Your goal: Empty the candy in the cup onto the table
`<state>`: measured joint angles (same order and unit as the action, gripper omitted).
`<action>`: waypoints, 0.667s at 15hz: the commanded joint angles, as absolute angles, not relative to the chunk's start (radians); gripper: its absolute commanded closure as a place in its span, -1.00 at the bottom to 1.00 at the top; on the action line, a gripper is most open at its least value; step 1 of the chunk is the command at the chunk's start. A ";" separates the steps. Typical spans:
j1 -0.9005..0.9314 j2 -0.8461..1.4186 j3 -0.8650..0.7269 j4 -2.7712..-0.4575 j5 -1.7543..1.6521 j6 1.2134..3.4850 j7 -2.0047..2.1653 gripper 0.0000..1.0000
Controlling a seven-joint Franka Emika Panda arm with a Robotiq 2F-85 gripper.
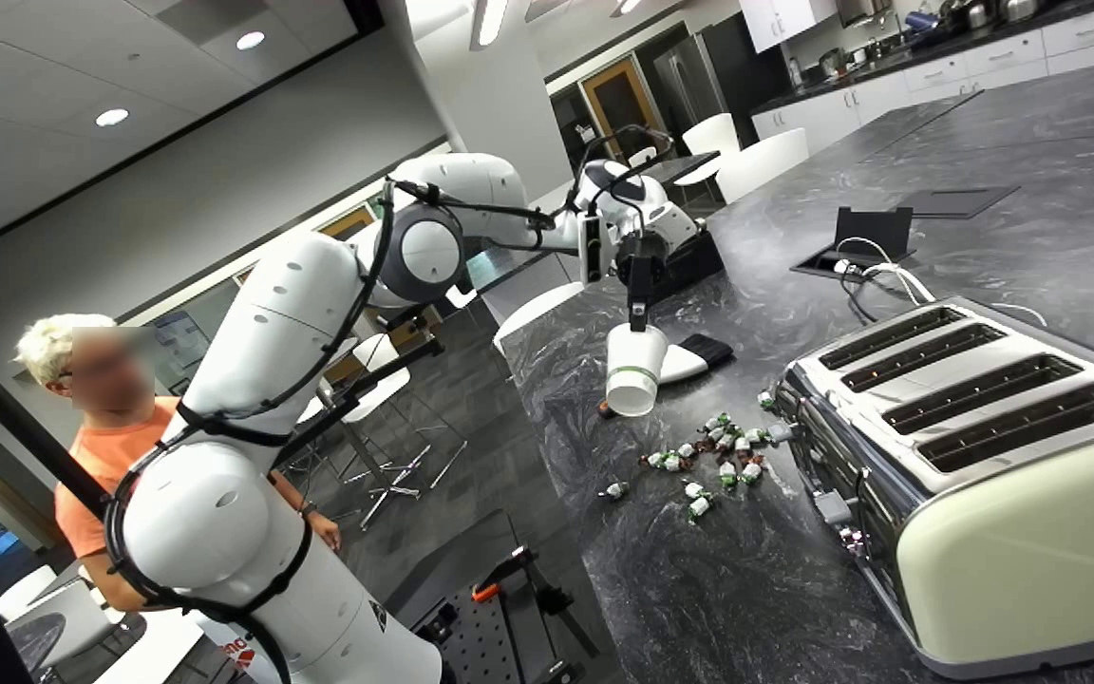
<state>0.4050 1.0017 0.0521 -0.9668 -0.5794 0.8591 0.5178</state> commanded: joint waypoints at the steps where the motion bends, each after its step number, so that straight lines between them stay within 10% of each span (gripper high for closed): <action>1: 0.377 0.906 0.100 -0.978 -0.477 0.925 0.541 0.98; 10: 0.343 0.835 0.152 -0.984 -0.270 1.308 0.608 0.98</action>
